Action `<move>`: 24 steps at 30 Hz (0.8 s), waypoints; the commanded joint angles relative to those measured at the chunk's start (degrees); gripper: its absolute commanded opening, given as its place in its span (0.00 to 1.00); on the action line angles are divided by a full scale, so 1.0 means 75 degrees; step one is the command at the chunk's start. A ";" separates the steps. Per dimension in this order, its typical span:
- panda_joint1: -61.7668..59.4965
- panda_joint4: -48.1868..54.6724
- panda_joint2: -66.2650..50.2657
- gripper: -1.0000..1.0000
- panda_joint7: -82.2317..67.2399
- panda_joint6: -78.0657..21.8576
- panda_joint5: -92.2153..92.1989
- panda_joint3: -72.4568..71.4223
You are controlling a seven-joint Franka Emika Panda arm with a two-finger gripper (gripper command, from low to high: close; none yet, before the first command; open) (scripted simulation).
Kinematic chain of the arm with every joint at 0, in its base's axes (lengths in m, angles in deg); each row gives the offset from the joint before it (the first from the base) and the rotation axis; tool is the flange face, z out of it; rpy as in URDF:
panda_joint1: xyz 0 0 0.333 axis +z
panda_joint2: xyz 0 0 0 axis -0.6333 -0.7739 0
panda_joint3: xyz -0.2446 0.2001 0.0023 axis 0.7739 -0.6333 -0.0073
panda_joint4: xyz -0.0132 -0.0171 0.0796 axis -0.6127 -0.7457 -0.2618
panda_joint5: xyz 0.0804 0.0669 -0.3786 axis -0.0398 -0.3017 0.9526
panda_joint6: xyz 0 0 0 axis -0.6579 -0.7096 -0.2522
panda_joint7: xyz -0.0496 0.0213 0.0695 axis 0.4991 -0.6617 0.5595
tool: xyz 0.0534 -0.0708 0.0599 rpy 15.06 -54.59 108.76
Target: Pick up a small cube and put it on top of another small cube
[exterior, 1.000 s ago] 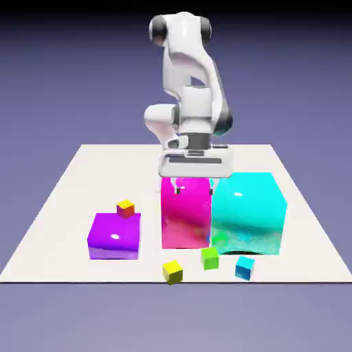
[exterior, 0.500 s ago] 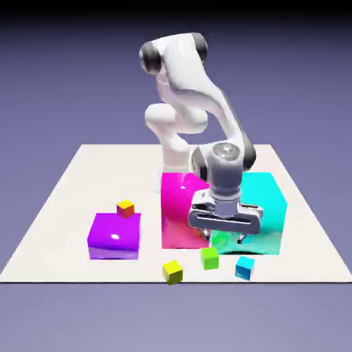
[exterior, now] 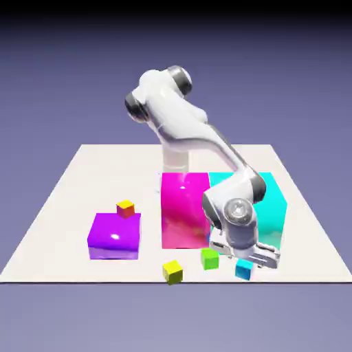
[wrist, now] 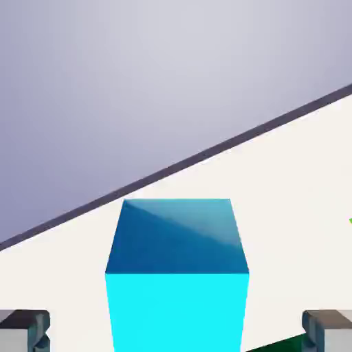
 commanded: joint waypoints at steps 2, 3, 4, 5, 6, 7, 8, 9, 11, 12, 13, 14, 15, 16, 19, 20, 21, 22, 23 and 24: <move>0.0000 0.0000 0.0000 0.00 0.0000 0.0000 0.0000 0.0000; -0.0122 0.0103 0.0226 0.00 -0.0053 -0.0332 -0.0129 -0.0150; -0.0244 0.0207 0.0453 0.00 -0.0106 -0.0664 -0.0258 -0.0299; -0.0366 0.0310 0.0679 0.00 -0.0158 -0.0996 -0.0388 -0.0449; -0.0270 0.0159 0.0954 0.00 -0.0458 -0.1046 -0.0601 -0.0211; -0.0165 -0.0003 0.1231 0.00 -0.0768 -0.1086 -0.0818 0.0043; -0.0061 -0.0164 0.1508 0.00 -0.1078 -0.1125 -0.1035 0.0297; 0.0044 -0.0326 0.1785 0.00 -0.1388 -0.1165 -0.1251 0.0550; 0.0254 -0.0649 0.2338 0.00 -0.2008 -0.1244 -0.1685 0.1058; 0.0358 -0.0810 0.2615 0.00 -0.2318 -0.1284 -0.1902 0.1311; 0.0463 -0.0972 0.2892 0.00 -0.2628 -0.1323 -0.2119 0.1565; 0.0568 -0.1133 0.3169 0.00 -0.2938 -0.1363 -0.2336 0.1819; 0.0673 -0.1295 0.3446 0.00 -0.3248 -0.1402 -0.2552 0.2072; 0.0762 -0.1432 0.3681 0.00 -0.3512 -0.1436 -0.2737 0.2288; 0.0868 -0.1743 0.3320 0.00 -0.3472 -0.0772 -0.2643 0.2358; 0.0922 -0.1898 0.3140 0.00 -0.3452 -0.0440 -0.2596 0.2392; 0.0962 -0.2015 0.3003 0.00 -0.3437 -0.0190 -0.2561 0.2418; 0.0962 -0.2015 0.3003 1.00 -0.3437 -0.0190 -0.2561 0.2419; 0.0962 -0.2015 0.3003 1.00 -0.3437 -0.0190 -0.2561 0.2419; 0.0909 -0.1860 0.3184 1.00 -0.3457 -0.0522 -0.2608 0.2384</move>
